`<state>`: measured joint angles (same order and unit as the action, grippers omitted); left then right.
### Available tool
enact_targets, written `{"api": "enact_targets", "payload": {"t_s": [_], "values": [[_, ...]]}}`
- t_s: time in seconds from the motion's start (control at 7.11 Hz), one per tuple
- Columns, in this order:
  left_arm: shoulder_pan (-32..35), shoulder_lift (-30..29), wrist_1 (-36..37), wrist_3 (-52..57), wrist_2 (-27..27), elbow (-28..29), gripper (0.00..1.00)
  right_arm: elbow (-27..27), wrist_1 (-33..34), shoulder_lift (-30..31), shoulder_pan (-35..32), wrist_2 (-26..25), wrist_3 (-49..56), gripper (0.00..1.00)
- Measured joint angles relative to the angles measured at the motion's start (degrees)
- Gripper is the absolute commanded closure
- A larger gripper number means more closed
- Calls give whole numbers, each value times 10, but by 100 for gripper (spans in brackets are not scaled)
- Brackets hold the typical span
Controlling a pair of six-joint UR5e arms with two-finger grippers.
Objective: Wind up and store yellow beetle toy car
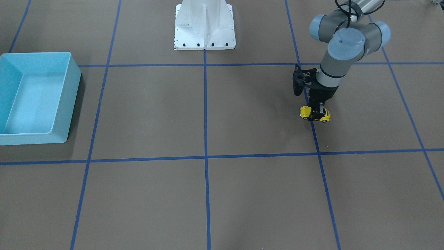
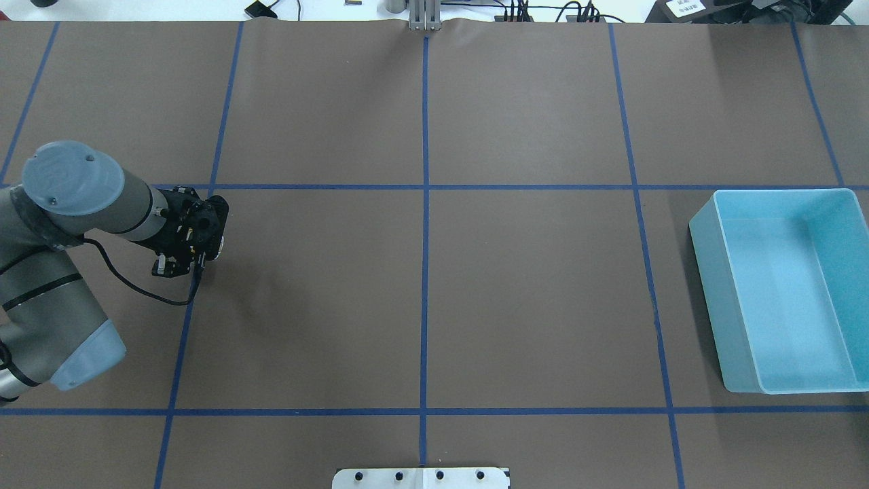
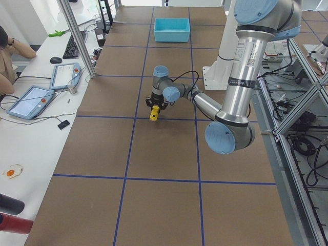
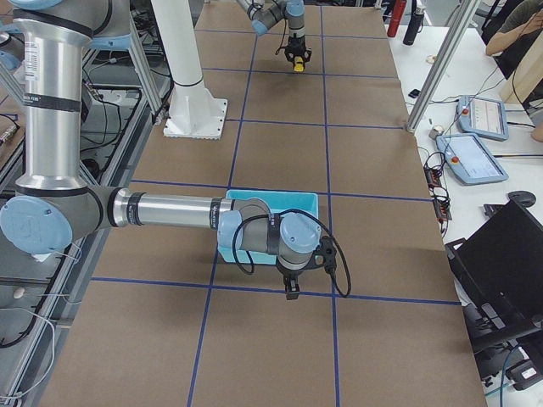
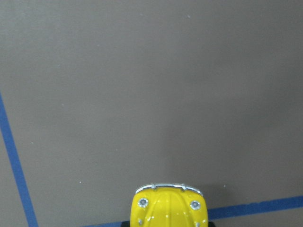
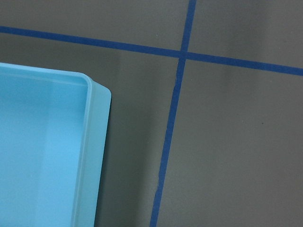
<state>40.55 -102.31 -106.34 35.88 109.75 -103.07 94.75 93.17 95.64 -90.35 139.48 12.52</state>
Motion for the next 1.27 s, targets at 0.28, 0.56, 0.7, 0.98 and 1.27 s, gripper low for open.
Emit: {"api": "enact_targets", "payload": {"t_s": [0.28, 0.56, 0.7, 0.98, 1.27], "values": [[-2, 0, -35, -35, 9, 11, 46, 0, 0, 0, 0, 0, 0, 0], [-6, -1, -59, -32, 13, 26, 46, 0, 0, 1, 0, 0, 0, 0], [-7, -1, -69, -31, 23, 29, 46, 0, 0, 1, 0, 0, 0, 0], [-7, -2, -85, -33, 44, 36, 46, 0, 0, 0, 0, 0, 0, 0], [-7, -4, -90, -37, 48, 46, 46, 0, 0, 0, 0, 0, 0, 0]]}}
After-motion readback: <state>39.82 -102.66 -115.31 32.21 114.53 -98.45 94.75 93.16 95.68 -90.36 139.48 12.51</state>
